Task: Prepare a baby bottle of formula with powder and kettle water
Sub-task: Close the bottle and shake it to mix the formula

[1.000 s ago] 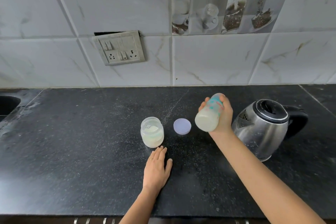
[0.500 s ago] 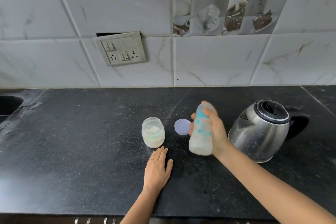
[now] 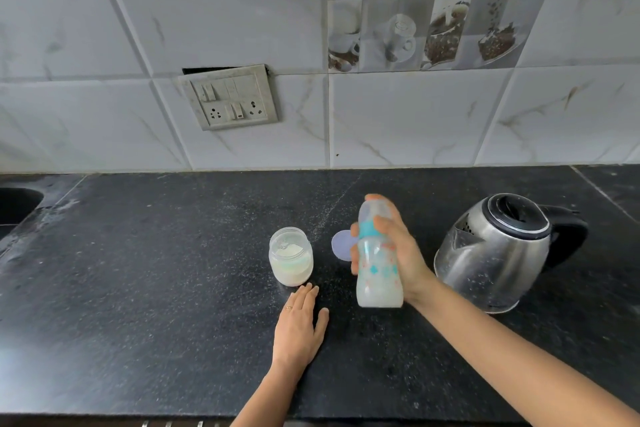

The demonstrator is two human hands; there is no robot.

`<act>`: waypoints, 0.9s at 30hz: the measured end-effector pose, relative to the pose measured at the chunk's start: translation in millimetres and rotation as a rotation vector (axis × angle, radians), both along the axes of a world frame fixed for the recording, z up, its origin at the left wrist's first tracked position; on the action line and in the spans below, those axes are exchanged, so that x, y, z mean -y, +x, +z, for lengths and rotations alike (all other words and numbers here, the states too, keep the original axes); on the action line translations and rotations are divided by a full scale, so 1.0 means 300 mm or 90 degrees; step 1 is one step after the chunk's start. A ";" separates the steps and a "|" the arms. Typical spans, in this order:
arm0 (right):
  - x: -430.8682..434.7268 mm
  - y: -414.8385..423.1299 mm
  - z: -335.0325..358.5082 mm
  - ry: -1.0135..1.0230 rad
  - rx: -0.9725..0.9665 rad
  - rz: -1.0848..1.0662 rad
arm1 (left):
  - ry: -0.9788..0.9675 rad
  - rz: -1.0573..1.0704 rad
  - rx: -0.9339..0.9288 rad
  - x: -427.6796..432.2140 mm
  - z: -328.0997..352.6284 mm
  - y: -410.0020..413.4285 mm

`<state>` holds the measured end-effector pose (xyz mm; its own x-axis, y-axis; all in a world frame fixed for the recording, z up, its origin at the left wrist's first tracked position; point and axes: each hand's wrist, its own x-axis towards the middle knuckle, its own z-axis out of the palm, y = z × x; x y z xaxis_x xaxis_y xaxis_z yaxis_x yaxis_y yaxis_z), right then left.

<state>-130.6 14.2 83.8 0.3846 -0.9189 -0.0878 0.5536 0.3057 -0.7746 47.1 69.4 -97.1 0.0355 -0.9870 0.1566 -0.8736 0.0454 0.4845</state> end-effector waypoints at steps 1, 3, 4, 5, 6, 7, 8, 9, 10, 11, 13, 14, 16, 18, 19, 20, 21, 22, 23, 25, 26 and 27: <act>0.026 -0.004 0.016 0.027 0.038 -0.056 | -0.001 0.002 -0.001 0.000 0.000 -0.001; 0.091 -0.009 0.048 0.142 0.101 -0.162 | 0.001 0.001 0.000 0.000 -0.001 -0.003; 0.115 -0.014 0.052 0.185 0.130 -0.203 | 0.002 0.001 0.001 -0.002 -0.002 -0.005; 0.122 -0.016 0.049 0.207 0.144 -0.216 | 0.004 0.002 0.001 -0.004 -0.001 -0.006; 0.108 -0.016 0.039 0.201 0.128 -0.191 | 0.004 0.002 0.000 -0.006 -0.001 -0.005; 0.079 -0.016 0.015 0.170 0.076 -0.148 | 0.003 0.003 -0.001 -0.007 -0.001 -0.005; 0.047 -0.013 -0.016 0.133 0.010 -0.096 | 0.002 0.003 -0.001 -0.006 -0.001 -0.004; 0.019 -0.012 -0.039 0.104 -0.063 -0.046 | 0.001 0.002 -0.001 -0.005 -0.002 -0.004; 0.004 -0.015 -0.055 0.086 -0.116 -0.014 | 0.001 0.002 -0.001 -0.004 -0.002 -0.004; 0.006 -0.016 -0.056 0.076 -0.126 -0.016 | 0.001 0.002 -0.001 -0.003 -0.002 -0.004; 0.043 -0.018 -0.032 0.127 -0.009 -0.099 | -0.003 0.003 -0.003 -0.001 0.000 -0.004; 0.076 -0.024 -0.015 0.180 0.075 -0.146 | -0.005 0.002 -0.004 0.000 -0.001 -0.004; 0.113 -0.037 0.010 0.233 0.196 -0.183 | -0.005 0.002 -0.003 -0.002 -0.001 -0.007; 0.082 -0.036 0.008 0.163 0.146 -0.125 | -0.005 0.004 -0.002 -0.002 -0.002 -0.009; 0.059 -0.030 -0.005 0.111 0.080 -0.081 | -0.005 0.006 -0.002 -0.001 -0.004 -0.009; 0.039 -0.026 -0.013 0.069 0.018 -0.035 | -0.005 0.006 -0.001 0.000 -0.006 -0.007; 0.030 -0.026 -0.022 0.041 -0.008 -0.009 | -0.005 0.007 0.000 0.002 -0.007 -0.006; 0.034 -0.026 -0.014 0.034 -0.003 -0.016 | -0.006 0.008 0.000 0.003 -0.007 -0.006; 0.050 -0.025 -0.005 0.062 0.042 -0.059 | -0.007 0.008 -0.001 0.004 -0.006 -0.005; 0.097 -0.038 0.016 0.194 0.187 -0.156 | -0.009 0.006 -0.002 0.003 -0.006 -0.007; 0.120 -0.047 0.021 0.264 0.252 -0.199 | -0.010 0.006 -0.002 0.001 -0.006 -0.008; 0.129 -0.056 0.021 0.290 0.286 -0.220 | -0.009 0.006 -0.002 -0.001 -0.007 -0.009</act>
